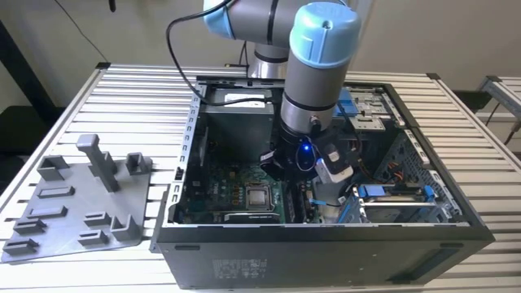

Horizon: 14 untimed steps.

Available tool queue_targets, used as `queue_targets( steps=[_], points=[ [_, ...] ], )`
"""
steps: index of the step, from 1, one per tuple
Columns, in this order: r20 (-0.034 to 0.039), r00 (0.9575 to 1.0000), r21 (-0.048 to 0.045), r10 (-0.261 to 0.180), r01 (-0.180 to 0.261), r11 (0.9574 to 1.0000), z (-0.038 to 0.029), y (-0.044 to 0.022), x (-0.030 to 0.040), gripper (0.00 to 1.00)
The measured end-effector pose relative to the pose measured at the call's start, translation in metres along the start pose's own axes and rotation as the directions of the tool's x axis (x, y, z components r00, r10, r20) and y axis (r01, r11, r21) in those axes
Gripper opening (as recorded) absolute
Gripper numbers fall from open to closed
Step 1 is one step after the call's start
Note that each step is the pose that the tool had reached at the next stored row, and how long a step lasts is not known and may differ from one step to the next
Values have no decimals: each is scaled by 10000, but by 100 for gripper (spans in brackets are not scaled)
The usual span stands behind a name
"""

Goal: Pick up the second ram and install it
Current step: 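Insert the second ram into the second slot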

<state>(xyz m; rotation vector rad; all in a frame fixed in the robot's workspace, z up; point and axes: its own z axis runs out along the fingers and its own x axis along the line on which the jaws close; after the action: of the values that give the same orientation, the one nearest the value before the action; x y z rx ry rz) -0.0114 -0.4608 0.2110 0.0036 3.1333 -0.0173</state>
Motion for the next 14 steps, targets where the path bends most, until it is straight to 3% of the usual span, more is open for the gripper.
queue_targets(
  steps=[9,10,12,14],
  points=[
    [7,10000,-27,1,-1,10000,22,5,-1,16],
    [5,10000,-19,1,-1,10000,19,3,-1,22],
    [-14,10000,-33,2,-2,10000,-10,1,-1,22],
    [-17,10000,-43,4,-4,10000,-89,1,-2,22]
  ],
)
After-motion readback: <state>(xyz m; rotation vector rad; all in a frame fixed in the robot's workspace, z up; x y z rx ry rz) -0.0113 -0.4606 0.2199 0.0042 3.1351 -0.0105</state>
